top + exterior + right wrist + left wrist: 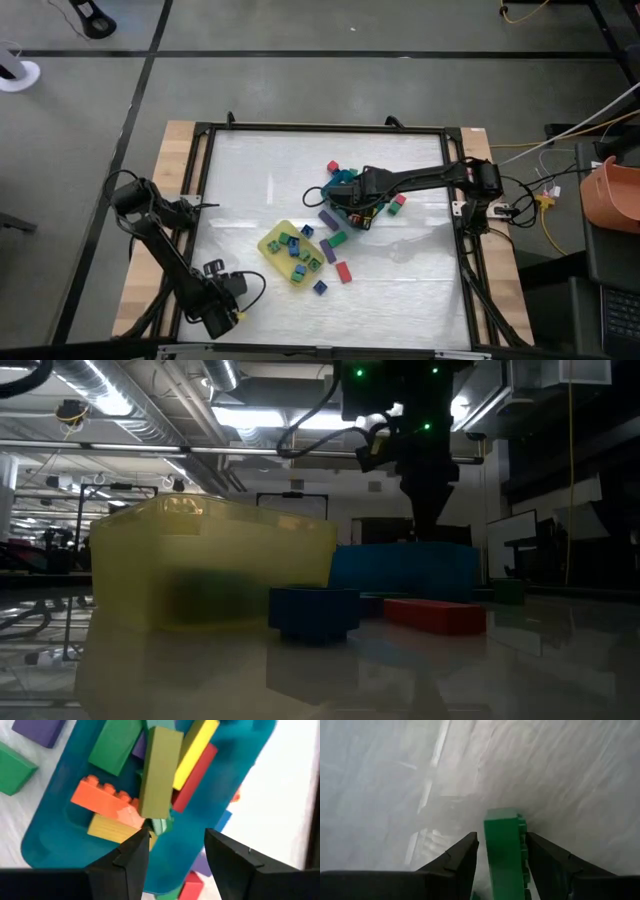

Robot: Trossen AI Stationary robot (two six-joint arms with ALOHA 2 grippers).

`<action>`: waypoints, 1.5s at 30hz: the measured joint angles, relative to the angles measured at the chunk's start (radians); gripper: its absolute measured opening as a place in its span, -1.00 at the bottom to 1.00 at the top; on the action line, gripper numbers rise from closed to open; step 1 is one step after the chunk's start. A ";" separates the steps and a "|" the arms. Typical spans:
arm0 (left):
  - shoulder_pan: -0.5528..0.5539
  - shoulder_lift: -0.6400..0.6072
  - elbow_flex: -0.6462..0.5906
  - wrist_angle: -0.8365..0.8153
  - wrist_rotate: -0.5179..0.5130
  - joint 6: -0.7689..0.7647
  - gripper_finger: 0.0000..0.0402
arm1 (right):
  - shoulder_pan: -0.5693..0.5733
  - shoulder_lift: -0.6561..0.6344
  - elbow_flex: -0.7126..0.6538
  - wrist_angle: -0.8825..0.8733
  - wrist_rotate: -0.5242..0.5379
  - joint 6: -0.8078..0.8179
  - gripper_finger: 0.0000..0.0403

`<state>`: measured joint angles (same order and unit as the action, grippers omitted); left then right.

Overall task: Sort blocks by size
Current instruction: Put the large green game piece into the blue bin

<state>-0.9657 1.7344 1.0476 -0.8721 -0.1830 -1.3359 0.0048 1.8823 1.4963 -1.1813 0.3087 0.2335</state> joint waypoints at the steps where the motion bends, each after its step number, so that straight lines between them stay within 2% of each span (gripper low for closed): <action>1: 0.000 0.000 -0.004 0.007 0.000 0.001 -0.26 | 0.005 -0.007 0.000 -0.001 0.010 -0.006 -0.05; 7: 0.007 0.000 -0.011 0.063 0.000 0.004 -0.62 | 0.035 -0.097 0.001 -0.027 0.115 -0.033 -0.05; 13: 0.064 -0.011 -0.011 0.182 0.000 0.008 -0.63 | 0.034 -0.206 0.001 -0.040 0.171 -0.034 -0.05; 20: 0.164 -0.083 0.035 0.301 -0.001 0.058 -0.63 | 0.034 -0.337 -0.041 -0.059 0.245 -0.031 -0.05; 23: 0.210 -0.121 0.054 0.407 -0.008 0.160 -0.63 | 0.034 -0.416 -0.133 -0.003 0.246 -0.023 -0.05; 26: 0.271 -0.140 0.063 0.508 -0.087 0.316 -0.63 | 0.034 -0.501 -0.252 0.075 0.234 0.020 -0.05; 31: 0.430 -0.141 0.063 0.713 -0.223 0.756 -0.58 | 0.065 -0.608 -0.453 0.239 0.075 0.046 -0.05; 33: 0.513 -0.130 0.063 0.806 -0.239 0.921 -0.56 | 0.097 -0.636 -0.522 0.329 0.010 0.028 -0.05; 36: 0.645 -0.094 0.063 0.922 -0.242 1.079 -0.56 | 0.148 -0.655 -0.597 0.431 -0.053 -0.001 -0.05; 39: 0.774 -0.050 0.063 1.012 -0.226 1.134 -0.58 | 0.202 -0.656 -0.625 0.453 -0.042 0.006 -0.05; 45: 0.967 0.029 0.063 1.101 -0.189 1.106 -0.50 | 0.290 -0.656 -0.672 0.529 -0.005 0.021 -0.05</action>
<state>0.0013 1.7635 1.1107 0.2286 -0.3723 -0.2303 0.2944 1.2259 0.8246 -0.6522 0.3034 0.2540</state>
